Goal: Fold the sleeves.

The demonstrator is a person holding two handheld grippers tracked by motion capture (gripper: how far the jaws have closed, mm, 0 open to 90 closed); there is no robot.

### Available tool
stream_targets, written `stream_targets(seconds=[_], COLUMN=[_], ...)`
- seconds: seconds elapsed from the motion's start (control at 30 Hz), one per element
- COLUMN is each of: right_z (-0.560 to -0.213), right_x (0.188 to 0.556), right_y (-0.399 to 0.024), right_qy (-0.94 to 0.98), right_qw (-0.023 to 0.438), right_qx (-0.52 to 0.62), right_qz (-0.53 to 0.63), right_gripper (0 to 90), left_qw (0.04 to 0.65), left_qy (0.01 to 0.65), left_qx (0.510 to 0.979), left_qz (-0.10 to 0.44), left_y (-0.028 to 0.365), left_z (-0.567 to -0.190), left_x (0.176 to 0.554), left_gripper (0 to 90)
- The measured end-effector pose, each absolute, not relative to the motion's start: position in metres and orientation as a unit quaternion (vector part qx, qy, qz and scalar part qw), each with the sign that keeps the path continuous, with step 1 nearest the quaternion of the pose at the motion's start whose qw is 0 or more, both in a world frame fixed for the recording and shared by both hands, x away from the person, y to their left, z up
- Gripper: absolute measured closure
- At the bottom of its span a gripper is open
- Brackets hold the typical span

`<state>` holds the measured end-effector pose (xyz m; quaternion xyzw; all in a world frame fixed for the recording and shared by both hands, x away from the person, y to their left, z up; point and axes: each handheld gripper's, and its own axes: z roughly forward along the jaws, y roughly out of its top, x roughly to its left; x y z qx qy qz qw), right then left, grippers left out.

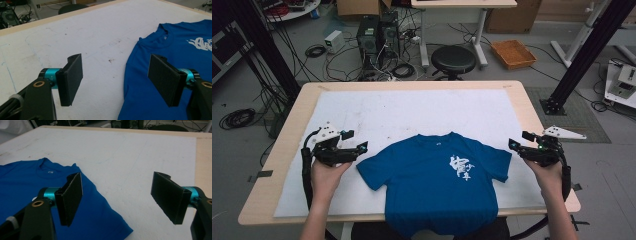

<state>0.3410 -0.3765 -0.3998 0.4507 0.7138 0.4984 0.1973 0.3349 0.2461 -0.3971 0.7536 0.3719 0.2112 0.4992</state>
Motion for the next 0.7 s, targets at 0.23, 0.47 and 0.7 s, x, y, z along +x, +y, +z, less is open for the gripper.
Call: stream_targets(seconds=[0.23,0.47,0.7], right_z=[-0.399,-0.399,-0.397], right_x=[0.342,0.343,0.342], right_y=[-0.378,-0.38,-0.382], right_qy=[0.713,0.713,0.71], right_qw=[0.196,0.196,0.2], right_qx=[0.452,0.454,0.458], right_qz=[0.499,0.497,0.496], right_gripper=[25.0,25.1,25.5], left_qw=[0.496,0.488,0.48], left_qy=[0.373,0.376,0.383], left_qx=[0.756,0.762,0.773], left_qz=[0.21,0.2,0.161], left_y=[0.244,0.248,0.259], left_z=[-0.398,-0.402,-0.409], left_x=[0.335,0.336,0.331], left_gripper=[28.1,28.3,29.5])
